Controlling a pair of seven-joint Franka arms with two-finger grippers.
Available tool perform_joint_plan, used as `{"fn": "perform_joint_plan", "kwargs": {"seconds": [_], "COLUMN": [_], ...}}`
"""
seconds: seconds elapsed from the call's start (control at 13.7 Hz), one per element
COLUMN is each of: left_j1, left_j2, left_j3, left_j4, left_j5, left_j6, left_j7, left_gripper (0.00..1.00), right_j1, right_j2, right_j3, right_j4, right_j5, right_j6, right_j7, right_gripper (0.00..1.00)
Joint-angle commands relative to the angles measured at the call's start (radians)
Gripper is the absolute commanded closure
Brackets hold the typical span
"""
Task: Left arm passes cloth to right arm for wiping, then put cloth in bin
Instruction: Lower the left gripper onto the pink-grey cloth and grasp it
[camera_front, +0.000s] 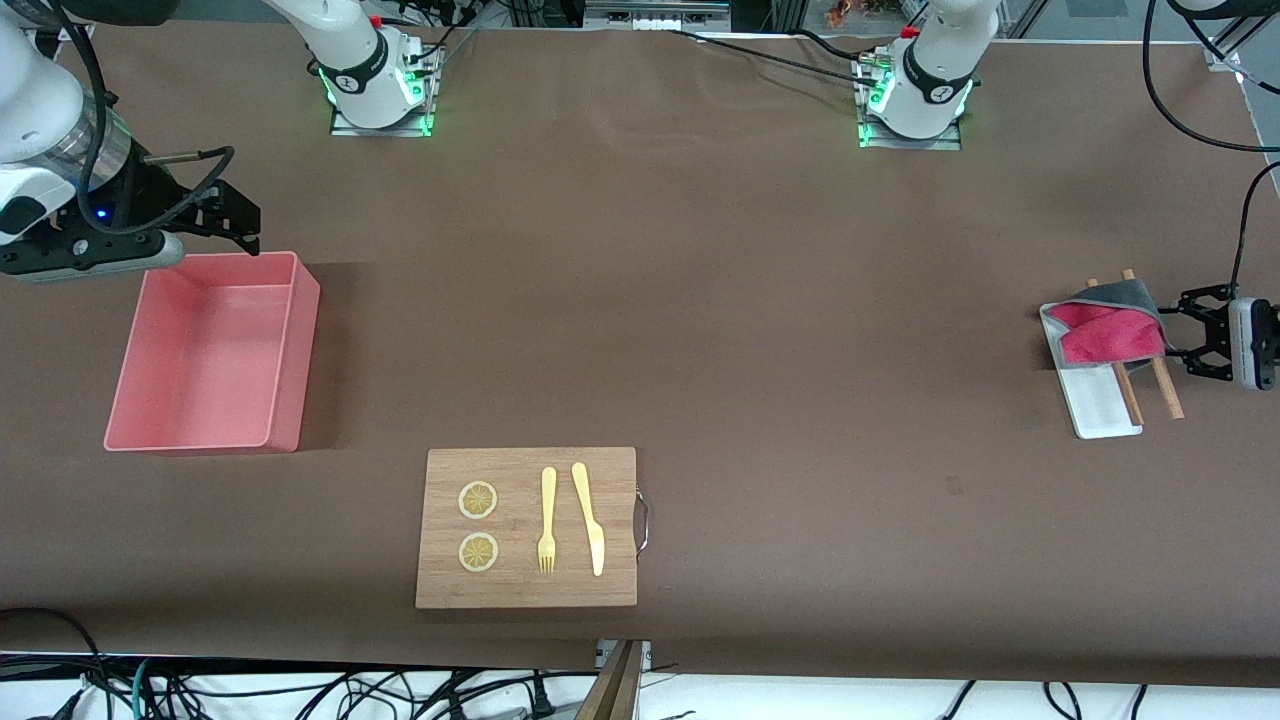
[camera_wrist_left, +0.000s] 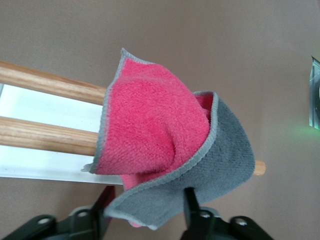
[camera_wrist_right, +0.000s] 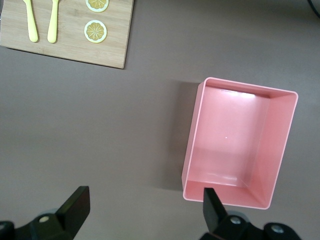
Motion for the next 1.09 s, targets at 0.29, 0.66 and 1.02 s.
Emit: {"fn": "perform_joint_plan", "kwargs": {"seconds": [0.29, 0.66, 1.02], "left_j1": [-0.004, -0.006, -0.019], "left_j2": [0.005, -0.040, -0.059], "left_j3": [0.010, 0.008, 0.005], "left_j4": [0.039, 0.087, 0.090], "left_j5": [-0.016, -0.002, 0.000], "left_j6": [-0.059, -0.147, -0.166], "left_j7": [0.027, 0.009, -0.015], "left_gripper": [1.00, 1.00, 1.00], "right_j1": [0.000, 0.009, 0.008], "right_j2": [-0.005, -0.025, -0.029], "right_j3": [0.006, 0.018, 0.041], "right_j4": [0.019, 0.019, -0.019], "right_j5": [-0.004, -0.012, -0.022], "right_j6": [-0.024, -0.076, -0.090], "right_j7": [-0.007, -0.040, -0.115], "right_gripper": [0.00, 0.00, 0.00]}}
